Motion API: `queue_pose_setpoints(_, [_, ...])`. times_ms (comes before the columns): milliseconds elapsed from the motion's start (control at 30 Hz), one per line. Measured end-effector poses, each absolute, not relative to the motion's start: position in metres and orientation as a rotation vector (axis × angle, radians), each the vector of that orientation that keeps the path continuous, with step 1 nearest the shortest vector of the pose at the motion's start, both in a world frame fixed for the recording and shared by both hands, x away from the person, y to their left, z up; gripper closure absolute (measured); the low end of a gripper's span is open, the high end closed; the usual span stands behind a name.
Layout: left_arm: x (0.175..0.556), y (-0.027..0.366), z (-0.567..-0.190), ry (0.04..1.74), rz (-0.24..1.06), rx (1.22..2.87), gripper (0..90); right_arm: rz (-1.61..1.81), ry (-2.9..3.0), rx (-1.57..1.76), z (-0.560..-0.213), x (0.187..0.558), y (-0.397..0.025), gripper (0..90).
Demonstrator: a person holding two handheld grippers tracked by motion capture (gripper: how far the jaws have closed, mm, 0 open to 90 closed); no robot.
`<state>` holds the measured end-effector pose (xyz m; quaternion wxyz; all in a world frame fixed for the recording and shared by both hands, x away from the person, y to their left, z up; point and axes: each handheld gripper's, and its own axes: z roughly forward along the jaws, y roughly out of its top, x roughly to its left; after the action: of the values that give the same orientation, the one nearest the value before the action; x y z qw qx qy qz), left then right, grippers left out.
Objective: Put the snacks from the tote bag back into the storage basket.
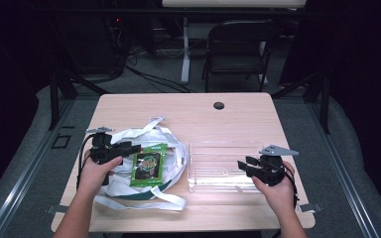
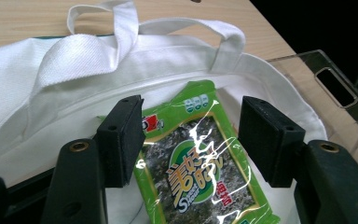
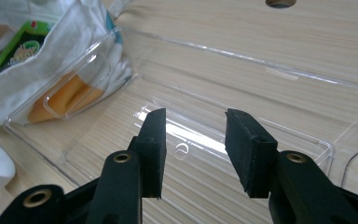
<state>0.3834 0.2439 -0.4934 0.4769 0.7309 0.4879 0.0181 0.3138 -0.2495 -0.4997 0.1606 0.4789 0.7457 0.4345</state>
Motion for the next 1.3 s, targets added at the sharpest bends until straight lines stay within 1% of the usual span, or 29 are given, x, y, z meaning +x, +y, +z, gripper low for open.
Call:
queue_pose_setpoints(33, [0.383,0.244,-0.493,1.2,0.047,1.786,40.1,1.241,2.13,1.368,-0.5,0.314,-0.25,58.3])
queue_pose_setpoints(167, [0.383,0.243,-0.493,1.21,0.052,1.786,40.2,1.258,2.05,1.45,-0.5,0.316,-0.252,49.8])
queue_pose_setpoints(233, [0.384,0.243,-0.493,1.208,0.057,1.793,40.2,1.301,2.083,1.455,-0.5,0.317,-0.252,38.8])
queue_pose_setpoints(267, [0.384,0.243,-0.493,1.206,0.06,1.794,40.3,1.328,2.076,1.439,-0.5,0.315,-0.251,40.0])
queue_pose_setpoints(333, [0.384,0.243,-0.493,1.209,0.064,1.796,40.2,1.332,2.062,1.45,-0.499,0.316,-0.249,33.0])
queue_pose_setpoints(367, [0.384,0.243,-0.493,1.214,0.065,1.796,40.2,1.324,2.064,1.433,-0.499,0.316,-0.249,33.0])
queue_pose_setpoints(467, [0.383,0.244,-0.493,1.222,0.073,1.792,40.2,1.21,2.089,1.363,-0.499,0.316,-0.249,36.7])
queue_pose_setpoints(500, [0.383,0.245,-0.492,1.223,0.076,1.79,40.2,1.201,2.089,1.354,-0.5,0.316,-0.249,38.0])
queue_pose_setpoints(633, [0.383,0.246,-0.492,1.234,0.071,1.777,40.2,1.24,2.083,1.385,-0.5,0.317,-0.25,38.2])
queue_pose_setpoints(667, [0.382,0.246,-0.492,1.234,0.07,1.777,40.2,1.234,2.098,1.379,-0.5,0.317,-0.249,42.2])
queue_pose_setpoints(933, [0.379,0.248,-0.492,1.223,0.038,1.756,41.8,1.211,2.134,1.357,-0.497,0.319,-0.243,44.3])
queue_pose_setpoints(1000, [0.378,0.249,-0.492,1.233,0.031,1.753,42.4,1.215,2.13,1.359,-0.497,0.319,-0.241,51.0])
queue_pose_setpoints(1067, [0.378,0.249,-0.493,1.24,0.024,1.758,42.7,1.218,2.115,1.353,-0.496,0.318,-0.24,55.5])
queue_pose_setpoints(1167, [0.378,0.248,-0.496,1.255,0.006,1.778,42.6,1.234,2.103,1.333,-0.495,0.318,-0.239,58.9])
queue_pose_setpoints(1233, [0.378,0.246,-0.499,1.269,-0.006,1.785,42.4,1.239,2.116,1.34,-0.496,0.319,-0.237,58.9])
queue_pose_setpoints(1267, [0.379,0.247,-0.501,1.279,-0.011,1.789,41.9,1.242,2.15,1.34,-0.498,0.32,-0.234,56.7])
queue_pose_setpoints(1300, [0.379,0.247,-0.501,1.279,-0.011,1.789,41.4,1.242,2.15,1.34,-0.498,0.32,-0.234,56.7])
